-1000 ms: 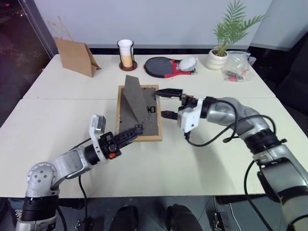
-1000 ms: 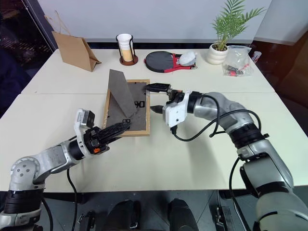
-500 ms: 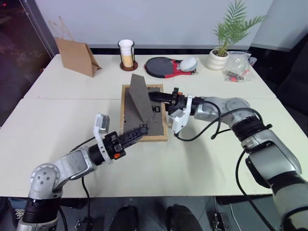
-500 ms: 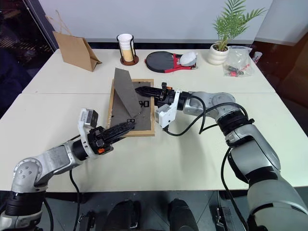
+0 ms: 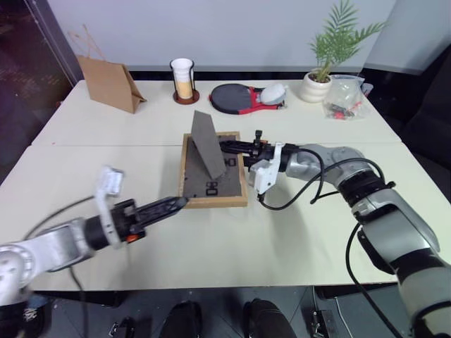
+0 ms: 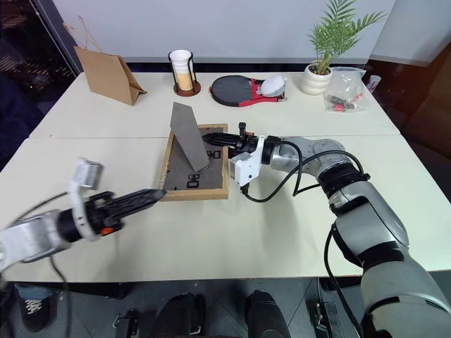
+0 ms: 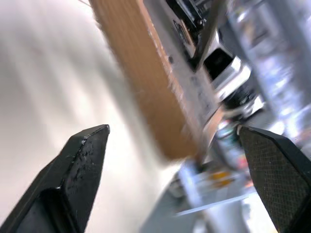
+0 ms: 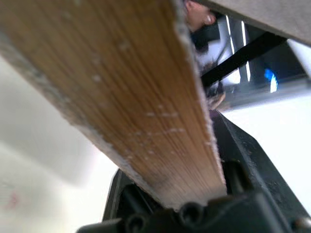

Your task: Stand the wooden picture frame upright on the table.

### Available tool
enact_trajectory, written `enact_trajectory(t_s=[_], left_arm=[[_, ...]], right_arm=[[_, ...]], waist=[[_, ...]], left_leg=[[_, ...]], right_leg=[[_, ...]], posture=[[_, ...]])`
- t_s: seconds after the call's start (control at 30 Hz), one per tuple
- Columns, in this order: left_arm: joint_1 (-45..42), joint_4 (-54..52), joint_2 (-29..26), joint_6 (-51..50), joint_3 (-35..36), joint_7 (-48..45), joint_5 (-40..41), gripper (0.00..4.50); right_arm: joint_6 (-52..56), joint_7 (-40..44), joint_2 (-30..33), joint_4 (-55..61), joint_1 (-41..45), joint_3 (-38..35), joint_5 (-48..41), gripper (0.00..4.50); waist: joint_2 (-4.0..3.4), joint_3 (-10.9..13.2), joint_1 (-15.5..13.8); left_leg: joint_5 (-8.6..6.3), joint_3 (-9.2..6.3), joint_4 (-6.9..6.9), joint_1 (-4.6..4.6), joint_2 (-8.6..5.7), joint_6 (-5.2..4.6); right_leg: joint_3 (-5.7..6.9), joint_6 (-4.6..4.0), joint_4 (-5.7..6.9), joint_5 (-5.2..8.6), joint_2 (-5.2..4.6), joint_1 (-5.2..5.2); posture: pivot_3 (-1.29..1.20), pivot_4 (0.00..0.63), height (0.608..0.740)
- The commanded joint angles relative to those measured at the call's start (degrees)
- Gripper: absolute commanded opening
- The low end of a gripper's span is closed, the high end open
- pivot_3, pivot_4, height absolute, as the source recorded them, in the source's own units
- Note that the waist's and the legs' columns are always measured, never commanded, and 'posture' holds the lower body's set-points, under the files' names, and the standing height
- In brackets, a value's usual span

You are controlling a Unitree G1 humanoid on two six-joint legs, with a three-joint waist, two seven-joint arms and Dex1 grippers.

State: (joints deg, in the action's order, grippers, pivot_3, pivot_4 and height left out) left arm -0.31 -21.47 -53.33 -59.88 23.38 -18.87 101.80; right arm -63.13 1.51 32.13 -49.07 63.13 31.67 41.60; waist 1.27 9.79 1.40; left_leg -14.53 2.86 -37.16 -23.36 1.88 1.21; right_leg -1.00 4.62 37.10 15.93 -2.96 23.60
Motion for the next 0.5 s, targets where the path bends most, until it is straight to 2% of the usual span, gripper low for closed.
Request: enact_trajectory(t_s=[0.03,0.1,0.17,0.27,0.37,0.5], left_arm=[[2.5,-1.1,-4.8,1.0,4.6,-12.7,-12.3,4.43],[2.6,0.0,-7.0,3.7,3.6,-18.3,-20.1,4.43],[0.8,1.4,-7.7,6.5,1.9,-21.6,-26.0,4.43],[-3.1,3.5,-6.8,8.4,-0.1,-24.0,-30.7,4.43],[-6.8,5.1,-5.2,9.0,-2.0,-24.9,-33.8,4.43],[-8.8,5.2,-3.4,8.7,-3.4,-25.7,-36.1,4.43]], right_arm=[[6.2,24.7,-3.3,-0.1,-2.9,-3.5,-26.4,1.07],[19.1,42.2,-5.4,5.2,-6.1,-6.1,-42.0,1.07],[34.6,56.5,-6.4,11.6,-8.6,-8.3,-53.7,1.07],[56.7,70.0,-6.1,17.8,-10.3,-10.6,-64.1,1.07],[73.8,79.7,-6.9,17.5,-9.3,-12.3,-69.6,1.07],[79.0,84.1,-10.1,10.1,-6.7,-13.2,-67.2,1.07]], waist=[[0.04,0.0,0.1],[0.02,0.0,-0.1],[-0.02,0.0,-0.3],[-0.12,0.1,-0.6],[-0.12,0.1,-0.5],[-0.13,0.1,0.0]], left_leg=[[0.00,-0.01,0.00,0.03,0.01,-0.01],[-0.02,-0.08,0.01,0.12,0.04,-0.03],[-0.02,-0.14,0.01,0.11,0.07,-0.03],[-0.03,-0.20,0.02,0.09,0.06,-0.04],[-0.04,-0.22,0.05,0.09,0.04,-0.04],[-0.05,-0.19,0.17,0.03,0.03,-0.03]], right_leg=[[0.02,0.00,-0.01,0.00,0.01,-0.06],[0.10,0.01,-0.06,-0.01,0.04,-0.24],[0.15,0.02,-0.02,-0.02,0.02,-0.24],[0.27,0.01,0.03,-0.02,-0.22,-0.21],[0.34,-0.01,0.05,-0.01,-0.32,-0.18],[0.32,-0.14,0.05,0.05,-0.38,-0.01]], posture=[[0.00,0.150,0.740],[0.00,0.150,0.740],[0.00,0.150,0.740],[0.00,0.150,0.740],[0.00,0.150,0.740],[0.00,0.150,0.740]])
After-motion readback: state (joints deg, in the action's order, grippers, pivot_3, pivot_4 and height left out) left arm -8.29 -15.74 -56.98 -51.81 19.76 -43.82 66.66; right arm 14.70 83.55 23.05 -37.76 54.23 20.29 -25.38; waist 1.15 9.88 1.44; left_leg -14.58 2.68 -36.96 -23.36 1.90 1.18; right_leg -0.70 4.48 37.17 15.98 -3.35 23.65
